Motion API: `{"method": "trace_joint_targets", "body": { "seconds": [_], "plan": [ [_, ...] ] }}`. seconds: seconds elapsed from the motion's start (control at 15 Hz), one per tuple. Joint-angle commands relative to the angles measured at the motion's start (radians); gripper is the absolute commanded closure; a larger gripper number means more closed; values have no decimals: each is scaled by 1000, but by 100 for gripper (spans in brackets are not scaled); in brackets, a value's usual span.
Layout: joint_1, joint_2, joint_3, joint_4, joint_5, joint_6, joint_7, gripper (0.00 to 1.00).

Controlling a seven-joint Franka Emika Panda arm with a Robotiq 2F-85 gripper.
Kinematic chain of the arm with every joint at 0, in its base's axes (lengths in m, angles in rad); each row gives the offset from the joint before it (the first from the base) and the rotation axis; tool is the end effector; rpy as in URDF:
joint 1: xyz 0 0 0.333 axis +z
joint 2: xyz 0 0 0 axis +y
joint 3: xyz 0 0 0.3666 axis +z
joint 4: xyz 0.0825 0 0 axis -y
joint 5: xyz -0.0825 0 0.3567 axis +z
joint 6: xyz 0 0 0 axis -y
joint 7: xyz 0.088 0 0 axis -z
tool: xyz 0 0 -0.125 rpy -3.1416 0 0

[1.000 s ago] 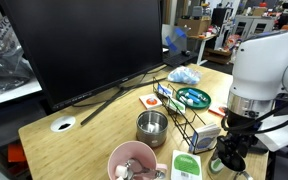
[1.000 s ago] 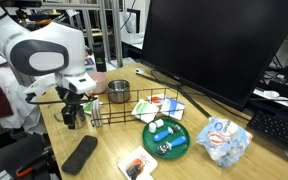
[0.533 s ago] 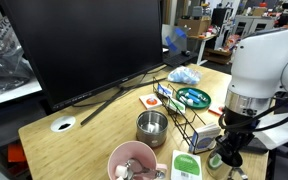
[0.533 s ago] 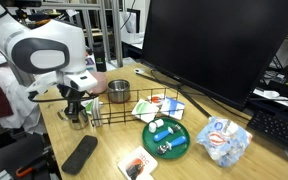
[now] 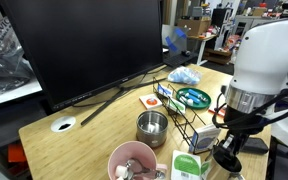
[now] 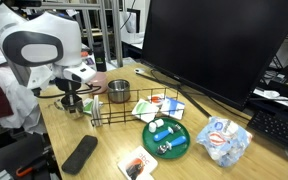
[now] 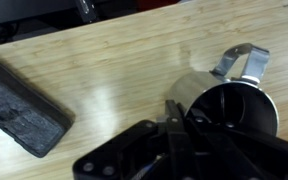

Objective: Pick up the silver cup and move it slightly to the right.

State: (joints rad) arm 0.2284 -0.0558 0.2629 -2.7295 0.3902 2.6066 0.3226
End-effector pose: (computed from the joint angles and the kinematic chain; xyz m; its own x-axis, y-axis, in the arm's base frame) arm 0.3331 0.1722 0.2908 0.9766 -0.1647 -0.1384 -0.1816 -0.9761 -0.1198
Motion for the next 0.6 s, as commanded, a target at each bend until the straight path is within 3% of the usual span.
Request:
{"method": "trace_joint_targets", "body": {
  "seconds": [0.0,0.53],
  "plan": [
    [18,-114,-23,-19,65,-67,-144,99],
    [-90,-358,-110,-14,-127,-318,-18,99]
  ]
}}
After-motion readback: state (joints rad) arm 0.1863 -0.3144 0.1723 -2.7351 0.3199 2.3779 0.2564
